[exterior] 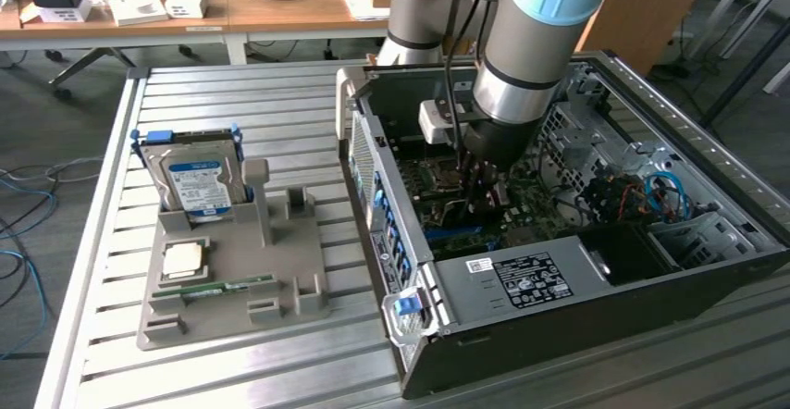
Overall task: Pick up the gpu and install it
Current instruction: 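Insert the gpu into the slot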
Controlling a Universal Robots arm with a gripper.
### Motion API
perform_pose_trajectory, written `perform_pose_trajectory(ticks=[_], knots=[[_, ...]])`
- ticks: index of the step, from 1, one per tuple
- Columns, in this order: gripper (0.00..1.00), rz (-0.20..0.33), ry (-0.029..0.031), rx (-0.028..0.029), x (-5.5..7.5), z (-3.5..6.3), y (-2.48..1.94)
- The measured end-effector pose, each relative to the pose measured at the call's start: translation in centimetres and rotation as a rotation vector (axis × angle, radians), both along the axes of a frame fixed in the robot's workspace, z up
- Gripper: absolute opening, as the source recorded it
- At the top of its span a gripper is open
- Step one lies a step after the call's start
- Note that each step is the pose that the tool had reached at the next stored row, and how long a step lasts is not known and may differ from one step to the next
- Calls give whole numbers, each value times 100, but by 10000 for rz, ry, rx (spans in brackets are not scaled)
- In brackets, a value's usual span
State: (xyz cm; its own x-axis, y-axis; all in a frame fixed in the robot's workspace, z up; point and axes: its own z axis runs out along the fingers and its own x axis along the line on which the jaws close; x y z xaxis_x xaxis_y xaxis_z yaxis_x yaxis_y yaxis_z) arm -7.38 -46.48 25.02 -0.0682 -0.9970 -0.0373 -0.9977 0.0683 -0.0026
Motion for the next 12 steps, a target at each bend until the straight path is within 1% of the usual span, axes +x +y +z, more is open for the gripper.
perform_pose_trajectory(ticks=[3, 5, 6, 12], knots=[[26, -1, 0, 13, 0, 0, 0], [26, -1, 0, 37, 0, 0, 0], [26, 0, -3, 58, 0, -2, 1], [26, 0, 1, 53, 0, 0, 0]])
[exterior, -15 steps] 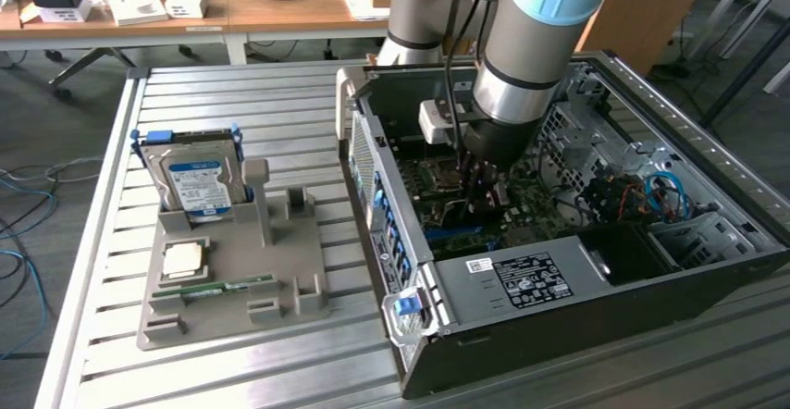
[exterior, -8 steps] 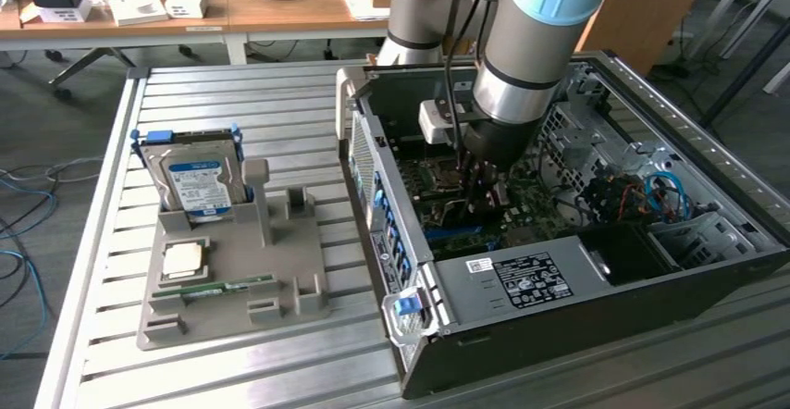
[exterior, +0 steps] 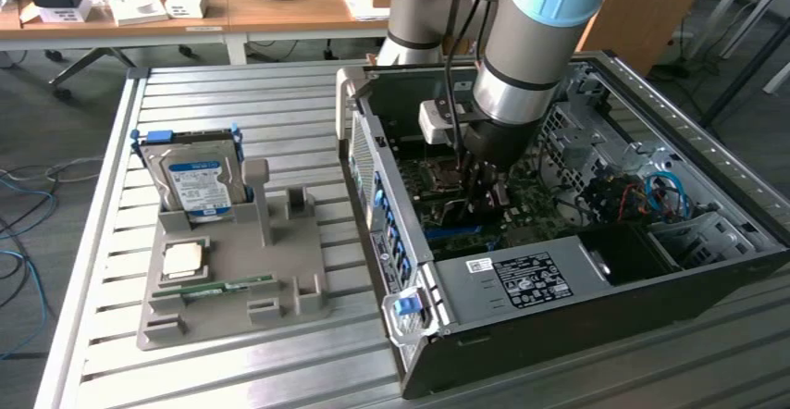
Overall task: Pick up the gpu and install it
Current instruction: 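Insert the gpu into the slot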
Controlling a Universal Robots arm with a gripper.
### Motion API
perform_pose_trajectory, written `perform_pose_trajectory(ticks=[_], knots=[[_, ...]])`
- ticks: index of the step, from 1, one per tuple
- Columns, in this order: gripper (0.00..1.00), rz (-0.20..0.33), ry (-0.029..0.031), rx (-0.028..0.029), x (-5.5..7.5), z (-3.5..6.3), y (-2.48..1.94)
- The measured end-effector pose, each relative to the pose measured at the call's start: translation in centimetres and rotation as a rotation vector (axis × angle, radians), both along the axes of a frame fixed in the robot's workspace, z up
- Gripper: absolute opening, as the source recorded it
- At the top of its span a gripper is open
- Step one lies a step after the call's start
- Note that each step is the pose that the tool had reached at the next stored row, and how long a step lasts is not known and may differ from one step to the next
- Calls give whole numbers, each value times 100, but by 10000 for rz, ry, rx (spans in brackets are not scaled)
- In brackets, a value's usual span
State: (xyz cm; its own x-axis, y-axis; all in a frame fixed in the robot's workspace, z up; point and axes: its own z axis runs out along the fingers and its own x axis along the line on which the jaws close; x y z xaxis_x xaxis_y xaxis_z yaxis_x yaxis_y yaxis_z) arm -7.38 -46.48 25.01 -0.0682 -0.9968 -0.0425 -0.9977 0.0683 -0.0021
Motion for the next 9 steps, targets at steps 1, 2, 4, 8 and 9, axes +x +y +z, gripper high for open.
perform_pose_trajectory(ticks=[1, 2, 4, 8, 9], knots=[[26, 0, 0, 0, 0, -1, -1], [26, -1, 0, 0, 0, -4, -2], [26, -1, 1, -2, 0, -5, -2], [26, -1, 0, 0, 0, -6, -1], [26, -1, 0, 0, 0, -6, -1]])
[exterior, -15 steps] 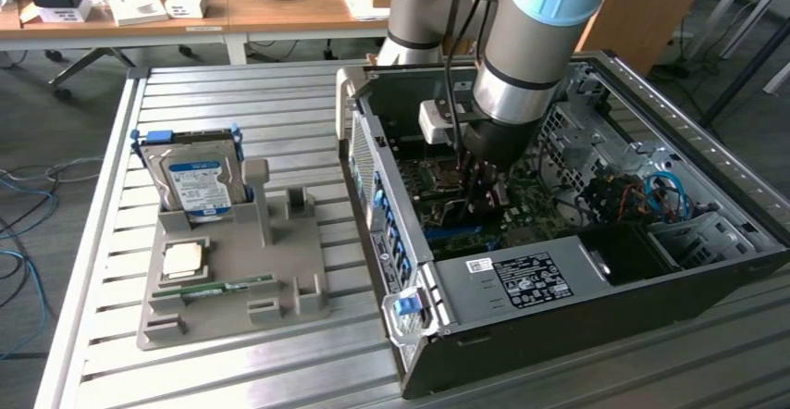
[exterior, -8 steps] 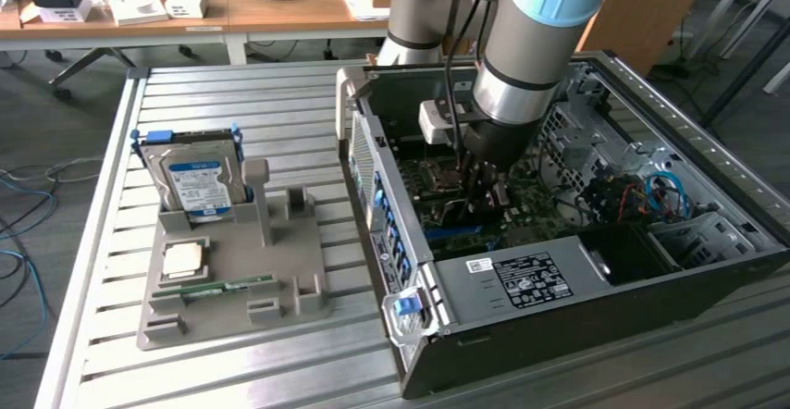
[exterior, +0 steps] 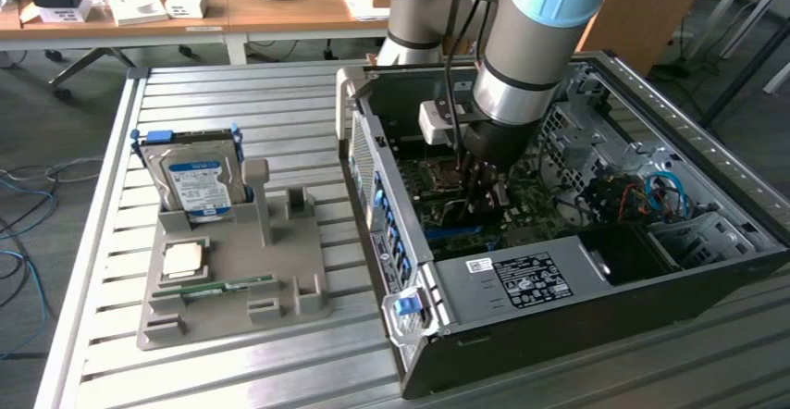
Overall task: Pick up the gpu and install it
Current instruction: 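Insert the gpu into the slot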
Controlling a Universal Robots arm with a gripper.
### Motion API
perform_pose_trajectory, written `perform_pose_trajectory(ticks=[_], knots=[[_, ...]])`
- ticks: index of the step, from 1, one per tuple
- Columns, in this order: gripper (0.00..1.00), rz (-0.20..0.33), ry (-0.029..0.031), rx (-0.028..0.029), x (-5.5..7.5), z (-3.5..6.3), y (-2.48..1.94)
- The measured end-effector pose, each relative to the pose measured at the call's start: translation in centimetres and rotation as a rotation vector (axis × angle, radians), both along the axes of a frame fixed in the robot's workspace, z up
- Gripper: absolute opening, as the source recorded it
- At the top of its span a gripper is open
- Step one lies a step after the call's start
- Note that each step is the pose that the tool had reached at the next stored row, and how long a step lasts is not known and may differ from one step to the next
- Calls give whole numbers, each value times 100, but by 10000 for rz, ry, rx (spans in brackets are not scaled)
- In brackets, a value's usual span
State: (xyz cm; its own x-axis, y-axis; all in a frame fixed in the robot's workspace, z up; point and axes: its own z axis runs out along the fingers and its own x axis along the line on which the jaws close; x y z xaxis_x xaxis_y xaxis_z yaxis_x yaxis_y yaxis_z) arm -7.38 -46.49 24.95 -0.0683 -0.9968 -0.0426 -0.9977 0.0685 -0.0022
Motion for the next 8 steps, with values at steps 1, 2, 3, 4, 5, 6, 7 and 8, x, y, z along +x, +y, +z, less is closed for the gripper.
perform_pose_trajectory(ticks=[1, 2, 3, 4, 5, 6, 7, 8], knots=[[26, 1, 0, 0, 0, 0, 0], [26, 1, 0, 0, 0, 0, 0], [26, 1, 1, 0, 0, 0, 0], [26, 1, 0, 0, 0, 0, 0], [26, 0, 0, 0, 0, 0, 0], [26, 1, 0, 0, 0, 0, 0], [26, 0, -1, 4, 0, -1, 0], [27, 0, 0, 2, 0, 0, 0]])
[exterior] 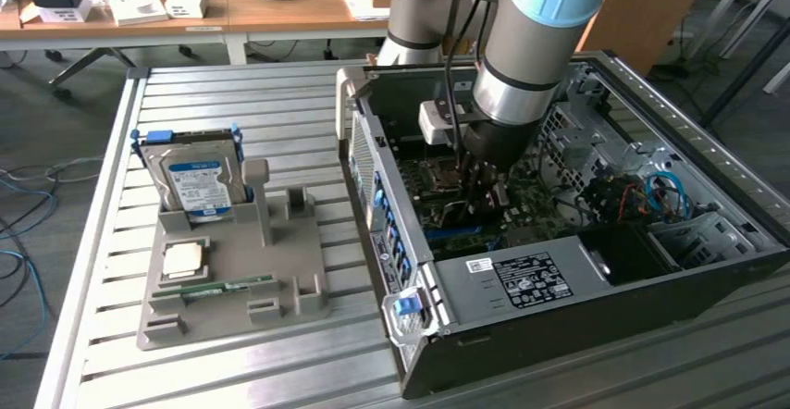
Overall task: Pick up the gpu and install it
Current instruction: 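Insert the gpu into the slot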
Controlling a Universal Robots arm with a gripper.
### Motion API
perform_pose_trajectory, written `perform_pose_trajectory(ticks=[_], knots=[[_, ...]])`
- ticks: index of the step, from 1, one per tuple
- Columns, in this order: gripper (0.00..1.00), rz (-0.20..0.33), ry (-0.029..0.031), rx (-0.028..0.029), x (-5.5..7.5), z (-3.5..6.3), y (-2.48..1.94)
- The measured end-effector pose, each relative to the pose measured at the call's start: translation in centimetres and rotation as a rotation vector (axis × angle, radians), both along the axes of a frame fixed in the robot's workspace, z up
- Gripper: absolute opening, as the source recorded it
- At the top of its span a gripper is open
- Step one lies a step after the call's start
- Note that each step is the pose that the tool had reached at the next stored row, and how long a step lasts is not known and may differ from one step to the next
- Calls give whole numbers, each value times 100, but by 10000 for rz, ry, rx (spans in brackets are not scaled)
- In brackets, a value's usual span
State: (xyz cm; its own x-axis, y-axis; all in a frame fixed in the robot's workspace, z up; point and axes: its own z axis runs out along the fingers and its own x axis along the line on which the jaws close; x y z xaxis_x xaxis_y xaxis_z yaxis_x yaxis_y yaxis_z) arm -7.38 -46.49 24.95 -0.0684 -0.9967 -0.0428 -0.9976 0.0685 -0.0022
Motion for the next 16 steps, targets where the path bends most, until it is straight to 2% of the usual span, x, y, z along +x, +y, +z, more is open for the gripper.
perform_pose_trajectory(ticks=[1, 2, 3, 9, 16], knots=[[33, 0, 0, -1, 0, 0, 0], [33, 1, 0, -1, 0, 0, 0], [40, 1, 0, -1, 0, 0, 0], [40, 1, 1, -2, 0, 3, 0], [40, 3, 0, -7, 1, 75, 2]])
